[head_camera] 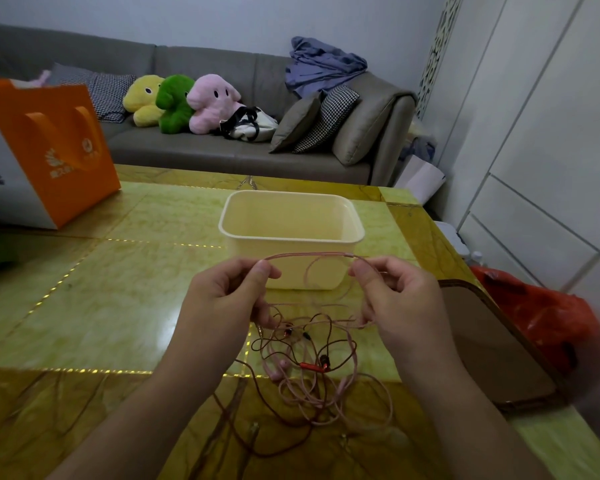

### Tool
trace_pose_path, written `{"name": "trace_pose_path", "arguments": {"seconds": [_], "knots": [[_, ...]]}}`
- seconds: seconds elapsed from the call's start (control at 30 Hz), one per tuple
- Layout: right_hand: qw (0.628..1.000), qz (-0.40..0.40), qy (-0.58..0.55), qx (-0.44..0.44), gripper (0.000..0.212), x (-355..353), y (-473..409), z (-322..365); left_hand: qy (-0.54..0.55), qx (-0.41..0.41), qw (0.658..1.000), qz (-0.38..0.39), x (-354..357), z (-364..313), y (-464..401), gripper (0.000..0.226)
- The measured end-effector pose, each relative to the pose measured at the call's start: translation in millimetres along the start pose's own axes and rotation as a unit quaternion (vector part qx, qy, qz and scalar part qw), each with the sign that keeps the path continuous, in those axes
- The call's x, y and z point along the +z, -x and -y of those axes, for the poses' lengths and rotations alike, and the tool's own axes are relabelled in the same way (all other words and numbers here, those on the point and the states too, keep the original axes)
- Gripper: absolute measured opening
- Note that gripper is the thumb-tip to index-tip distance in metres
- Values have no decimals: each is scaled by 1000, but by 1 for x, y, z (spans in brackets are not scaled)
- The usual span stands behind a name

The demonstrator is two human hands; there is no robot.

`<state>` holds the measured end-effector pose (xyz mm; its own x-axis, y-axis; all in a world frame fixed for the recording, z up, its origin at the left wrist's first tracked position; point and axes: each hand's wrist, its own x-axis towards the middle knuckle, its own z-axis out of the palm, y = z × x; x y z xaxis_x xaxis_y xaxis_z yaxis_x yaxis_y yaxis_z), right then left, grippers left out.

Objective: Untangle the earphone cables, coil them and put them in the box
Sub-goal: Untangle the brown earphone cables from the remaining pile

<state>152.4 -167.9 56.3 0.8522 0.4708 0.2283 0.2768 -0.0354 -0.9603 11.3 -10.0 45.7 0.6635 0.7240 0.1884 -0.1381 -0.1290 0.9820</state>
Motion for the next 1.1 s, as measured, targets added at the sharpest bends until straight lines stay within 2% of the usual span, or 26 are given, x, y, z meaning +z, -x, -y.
{"name": "trace_pose_path", "arguments": {"seconds": [0.13,0.27,0.4,0.47,0.53,0.6,0.63,0.7,0.83,0.93,1.0,1.1], "knots": [[995,47,-89,28,14,-6,-1,1,-22,8,1000,-14,-3,3,-2,23],[963,102,-232,87,19,-8,-2,5,-28,4,999,-18,-4,2,-2,23],[937,133,-305,109,22,-14,-2,9,-37,13,999,-24,-6,3,-3,23],[960,119,-242,77,17,-17,-4,6,-17,5,999,-38,-7,3,-4,23],[995,75,-70,-6,6,-19,-5,3,15,-16,998,-57,-10,3,-7,22],[996,28,62,-59,14,-20,-6,0,47,-37,995,-76,-14,3,-10,22],[995,-1,76,-61,13,-21,-5,-1,51,-41,994,-87,-16,4,-12,23],[996,-58,54,-27,9,-21,-6,-3,39,-48,992,-112,-19,7,-14,24],[991,-128,14,42,42,-24,-9,-6,15,-78,984,-157,-22,13,-15,26],[987,-150,6,48,53,-26,-9,-6,13,-103,979,-178,-25,16,-17,26],[987,-149,-32,59,49,-26,-11,-8,18,-117,977,-177,-26,17,-19,25],[983,-106,-136,61,32,-24,-12,-9,28,-147,977,-151,-27,18,-21,23]]}}
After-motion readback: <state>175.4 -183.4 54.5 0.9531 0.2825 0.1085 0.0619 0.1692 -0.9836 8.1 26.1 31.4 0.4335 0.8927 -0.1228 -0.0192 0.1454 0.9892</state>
